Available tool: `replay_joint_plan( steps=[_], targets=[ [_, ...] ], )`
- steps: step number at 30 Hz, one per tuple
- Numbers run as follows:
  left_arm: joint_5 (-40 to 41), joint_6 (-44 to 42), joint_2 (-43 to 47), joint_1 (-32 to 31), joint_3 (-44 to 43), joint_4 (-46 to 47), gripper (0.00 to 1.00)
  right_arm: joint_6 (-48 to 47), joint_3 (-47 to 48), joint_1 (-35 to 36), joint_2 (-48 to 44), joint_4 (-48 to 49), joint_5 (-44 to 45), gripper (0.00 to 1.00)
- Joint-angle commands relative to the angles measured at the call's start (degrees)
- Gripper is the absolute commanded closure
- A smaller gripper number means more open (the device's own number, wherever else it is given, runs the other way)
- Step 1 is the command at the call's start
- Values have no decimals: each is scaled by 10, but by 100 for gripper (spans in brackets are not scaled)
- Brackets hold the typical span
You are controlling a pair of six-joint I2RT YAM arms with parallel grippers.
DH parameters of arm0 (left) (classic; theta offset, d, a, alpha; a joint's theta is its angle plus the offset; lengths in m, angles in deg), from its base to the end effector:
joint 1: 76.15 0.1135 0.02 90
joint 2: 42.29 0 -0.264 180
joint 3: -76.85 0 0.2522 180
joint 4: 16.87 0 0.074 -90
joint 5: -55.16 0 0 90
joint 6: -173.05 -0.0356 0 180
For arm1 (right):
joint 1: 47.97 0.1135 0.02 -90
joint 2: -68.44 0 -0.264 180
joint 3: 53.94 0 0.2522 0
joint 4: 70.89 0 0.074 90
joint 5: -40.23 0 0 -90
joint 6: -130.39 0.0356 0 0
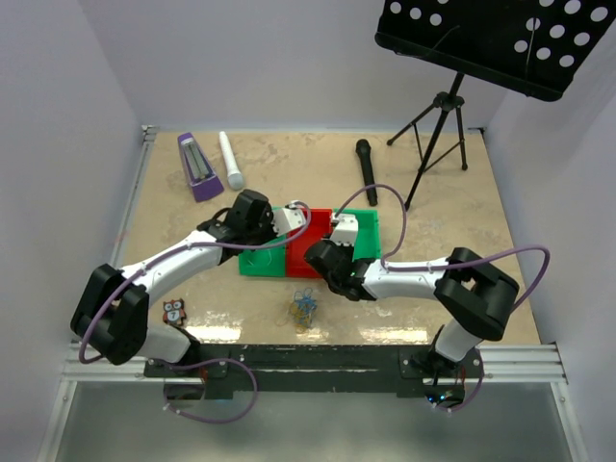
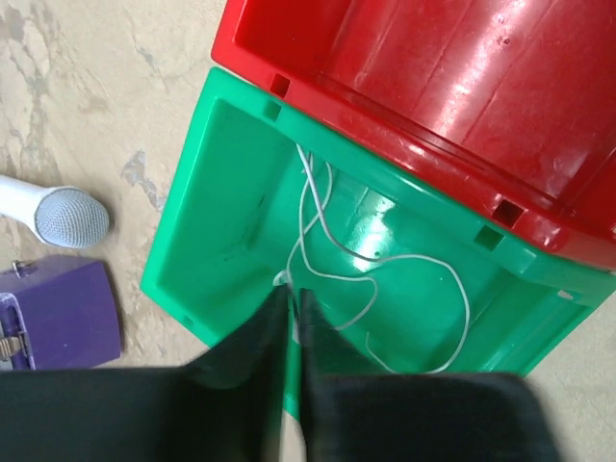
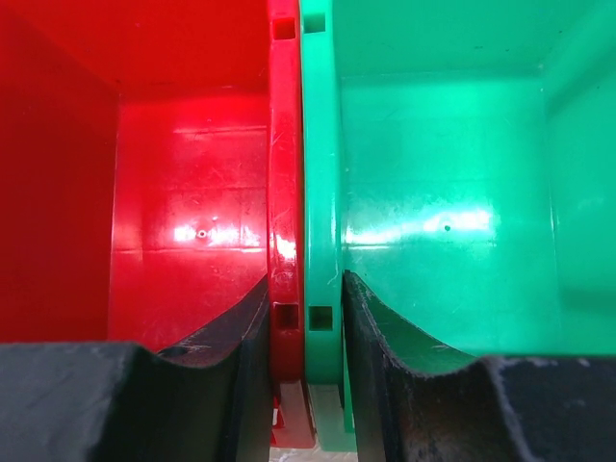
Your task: Untangle the cables
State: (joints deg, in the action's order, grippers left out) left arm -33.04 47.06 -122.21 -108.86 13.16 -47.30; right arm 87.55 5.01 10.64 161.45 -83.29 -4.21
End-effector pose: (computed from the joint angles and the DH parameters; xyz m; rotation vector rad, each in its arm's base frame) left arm 0.2456 -0.1564 0.2232 1.3338 1.9779 0.0646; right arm 0.1837 0.2522 0.1642 0.1394 2.1014 0.1351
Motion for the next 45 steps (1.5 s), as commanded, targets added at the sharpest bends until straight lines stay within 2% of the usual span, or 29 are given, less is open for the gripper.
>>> replay_joint_plan(
  steps=[1, 2, 3, 8, 10, 11, 15, 18, 19, 22, 25, 27, 30, 33, 38, 45],
  targets=[
    [-13, 25, 16, -2, -10, 25, 67, 41, 29, 9, 9, -2, -7, 67],
    [-31, 31, 25, -2, -17, 17, 59, 43, 31, 9, 10, -4, -6, 67],
    [-43, 33, 30, -2, -22, 7, 55, 43, 31, 9, 11, -5, -7, 66],
    [-71, 52, 46, -1, -72, -43, 49, 43, 29, 9, 7, -3, -5, 65],
    [-80, 61, 61, 5, -106, -63, 40, 46, 26, 9, 4, -3, -4, 62],
    [-84, 64, 67, 6, -121, -74, 31, 48, 25, 9, 3, -4, -3, 59],
    [-96, 65, 90, 7, -177, -138, 18, 52, 25, 9, 2, -10, 2, 45],
    [-141, 60, 117, 6, -184, -181, 5, 53, 33, 10, -2, -13, 6, 36],
    [-163, 62, 126, 6, -180, -205, 3, 50, 37, 9, -6, -13, 8, 34],
    [-233, 65, 144, 5, -134, -245, 4, 33, 55, 9, -28, -13, 6, 32],
    [-272, 41, 192, -4, -41, -214, 6, 14, 86, 9, -57, -33, -14, 31],
    [-286, 22, 202, -17, -14, -212, 9, 7, 103, 10, -77, -51, -26, 31],
    [-323, 7, 200, -29, -3, -229, 15, 7, 95, 9, -113, -71, -46, 34],
    [-341, 10, 199, -61, 18, -220, 20, 7, 48, 11, -157, -75, -78, 40],
    [-361, 26, 177, -95, 41, -191, 22, 7, -10, 23, -213, -87, -108, 41],
    [-363, 21, 92, -110, 12, -202, 26, 8, -38, 27, -256, -87, -118, 42]
  ],
)
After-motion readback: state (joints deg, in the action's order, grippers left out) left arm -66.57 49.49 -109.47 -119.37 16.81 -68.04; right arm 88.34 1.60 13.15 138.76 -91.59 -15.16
